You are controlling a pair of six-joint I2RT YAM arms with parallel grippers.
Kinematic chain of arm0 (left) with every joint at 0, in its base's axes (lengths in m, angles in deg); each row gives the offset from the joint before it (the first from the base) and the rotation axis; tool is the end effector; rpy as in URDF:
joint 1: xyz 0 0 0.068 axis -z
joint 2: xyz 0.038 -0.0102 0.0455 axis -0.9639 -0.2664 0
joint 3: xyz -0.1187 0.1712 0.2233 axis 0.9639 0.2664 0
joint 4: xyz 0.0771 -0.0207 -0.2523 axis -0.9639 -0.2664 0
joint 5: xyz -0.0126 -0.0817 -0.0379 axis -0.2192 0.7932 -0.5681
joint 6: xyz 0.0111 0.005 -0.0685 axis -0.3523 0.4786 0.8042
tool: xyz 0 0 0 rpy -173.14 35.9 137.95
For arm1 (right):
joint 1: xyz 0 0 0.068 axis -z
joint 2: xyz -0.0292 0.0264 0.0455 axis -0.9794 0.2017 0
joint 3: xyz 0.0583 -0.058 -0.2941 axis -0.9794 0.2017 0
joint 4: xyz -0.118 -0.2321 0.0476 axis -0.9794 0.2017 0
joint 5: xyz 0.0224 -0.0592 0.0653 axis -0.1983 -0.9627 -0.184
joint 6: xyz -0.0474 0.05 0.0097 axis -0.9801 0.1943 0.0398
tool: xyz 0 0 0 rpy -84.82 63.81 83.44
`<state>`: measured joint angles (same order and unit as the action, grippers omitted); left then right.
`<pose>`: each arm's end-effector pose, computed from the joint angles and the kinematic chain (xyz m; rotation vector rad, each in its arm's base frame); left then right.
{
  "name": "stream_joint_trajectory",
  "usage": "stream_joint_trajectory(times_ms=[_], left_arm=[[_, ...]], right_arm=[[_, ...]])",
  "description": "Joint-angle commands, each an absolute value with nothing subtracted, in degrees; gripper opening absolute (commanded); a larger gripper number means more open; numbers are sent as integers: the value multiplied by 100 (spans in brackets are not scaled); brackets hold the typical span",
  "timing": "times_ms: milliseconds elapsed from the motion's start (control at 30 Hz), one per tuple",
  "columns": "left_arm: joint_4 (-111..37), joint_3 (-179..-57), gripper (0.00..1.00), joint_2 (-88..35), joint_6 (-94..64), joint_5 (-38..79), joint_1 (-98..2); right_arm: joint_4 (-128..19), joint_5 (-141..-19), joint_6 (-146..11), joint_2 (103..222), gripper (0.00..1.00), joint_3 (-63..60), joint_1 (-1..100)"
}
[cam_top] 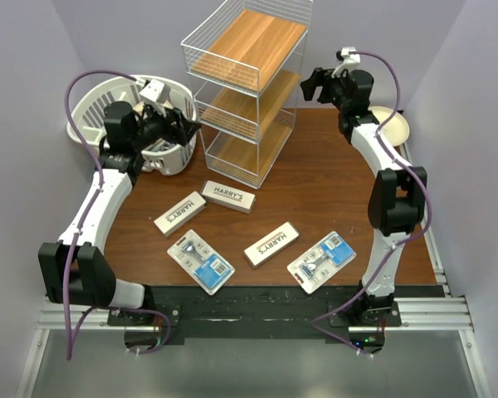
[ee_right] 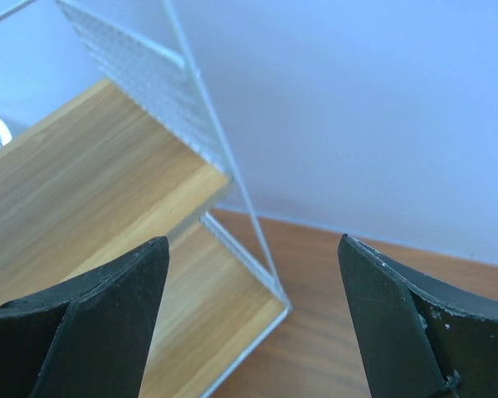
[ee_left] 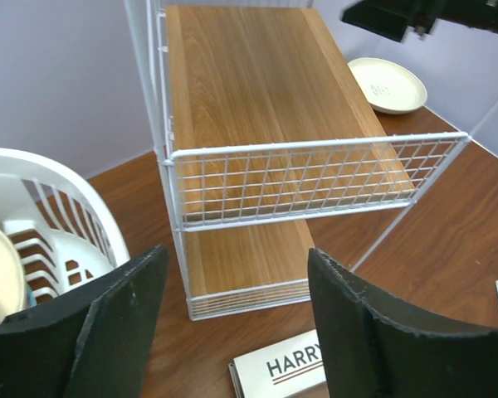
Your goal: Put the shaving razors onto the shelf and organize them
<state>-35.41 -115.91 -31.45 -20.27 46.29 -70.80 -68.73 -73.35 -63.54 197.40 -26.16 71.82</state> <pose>0.3411 -0.0541 0.4093 0.4148 1.6497 -0.6274 0.5300 0.0749 0.3676 -0.1333 1.6149 0.4368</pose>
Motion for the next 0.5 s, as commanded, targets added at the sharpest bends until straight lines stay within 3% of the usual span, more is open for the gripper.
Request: stream_joint_trajectory(times_ms=[0,300,433,467], left_arm=[[-3807,-11816,68,-3206,-2415,5162,-7112],[-5058,-11833,65,-3311,-3576,5039,-7112],[-5234,-11947,65,-3434,-3585,4977,-7112],[-5243,-11965,65,-3460,-3603,4977,-7112]], right_arm=[[-7844,-7063,-6099,20256,85,-3510,7151],[-8417,-6711,-6081,21556,84,-4968,7151],[-8505,-6492,-6151,21979,76,-5444,7142],[-8514,-6439,-6186,22041,69,-5506,7142]])
